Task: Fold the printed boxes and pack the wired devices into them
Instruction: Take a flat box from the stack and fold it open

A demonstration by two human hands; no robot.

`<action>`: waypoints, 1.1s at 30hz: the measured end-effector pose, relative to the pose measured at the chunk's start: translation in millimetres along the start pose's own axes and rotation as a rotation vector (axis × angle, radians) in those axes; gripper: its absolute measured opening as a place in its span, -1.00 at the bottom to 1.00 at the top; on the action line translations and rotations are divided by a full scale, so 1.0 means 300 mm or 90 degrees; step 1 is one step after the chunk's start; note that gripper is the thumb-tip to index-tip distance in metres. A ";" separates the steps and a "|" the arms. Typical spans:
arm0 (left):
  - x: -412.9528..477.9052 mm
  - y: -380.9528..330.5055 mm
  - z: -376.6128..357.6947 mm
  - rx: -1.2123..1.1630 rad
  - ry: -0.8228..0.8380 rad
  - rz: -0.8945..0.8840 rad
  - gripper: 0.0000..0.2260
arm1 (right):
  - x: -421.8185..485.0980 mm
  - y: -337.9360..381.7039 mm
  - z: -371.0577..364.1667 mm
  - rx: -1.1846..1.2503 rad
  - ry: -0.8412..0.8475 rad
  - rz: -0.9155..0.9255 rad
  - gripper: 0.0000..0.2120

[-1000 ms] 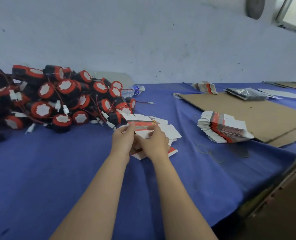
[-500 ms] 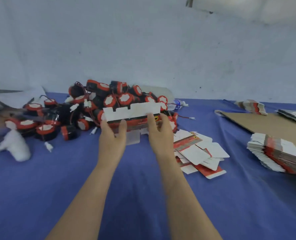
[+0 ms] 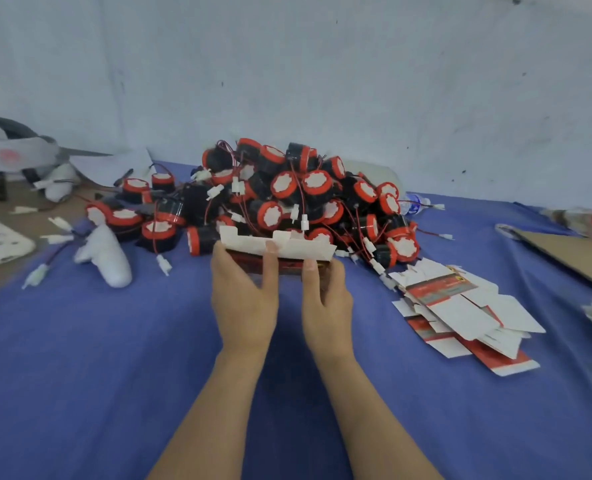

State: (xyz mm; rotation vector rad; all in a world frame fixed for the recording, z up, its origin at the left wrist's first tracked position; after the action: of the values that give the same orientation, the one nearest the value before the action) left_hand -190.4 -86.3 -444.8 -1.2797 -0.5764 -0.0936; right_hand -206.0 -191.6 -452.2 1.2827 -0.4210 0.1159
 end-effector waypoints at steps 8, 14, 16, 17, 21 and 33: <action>-0.036 -0.015 -0.060 0.088 0.138 -0.128 -0.41 | 0.031 -0.031 0.041 0.110 -0.015 -0.061 -0.31; -0.040 0.016 -0.095 0.113 0.244 -0.115 -0.46 | 0.044 -0.054 0.037 0.254 0.010 -0.153 -0.11; -0.039 0.022 -0.099 0.093 0.267 -0.099 -0.50 | 0.046 -0.048 0.042 0.320 -0.008 -0.213 0.04; -0.039 0.026 -0.101 0.079 0.280 -0.090 -0.53 | 0.045 -0.046 0.047 0.356 -0.021 -0.250 0.11; -0.039 0.032 -0.106 0.015 0.280 -0.045 -0.65 | 0.047 -0.059 0.071 0.429 -0.058 -0.326 -0.25; -0.026 0.022 -0.090 -0.280 0.222 0.120 -0.69 | 0.064 -0.072 0.055 0.201 0.023 -0.241 -0.83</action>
State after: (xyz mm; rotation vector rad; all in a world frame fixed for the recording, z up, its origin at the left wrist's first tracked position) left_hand -184.9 -111.0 -458.5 -1.6917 -0.1328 -0.2917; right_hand -185.5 -216.2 -461.1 1.6477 -0.1238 -0.1190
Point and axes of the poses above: each hand's wrist, its own x-axis towards the middle knuckle, its own z-axis out of the back of the hand, y = z × x, the point moved 2 cm from there along x, towards the middle knuckle, and after that the axes turned 11 degrees about y, right-handed, at the moved point
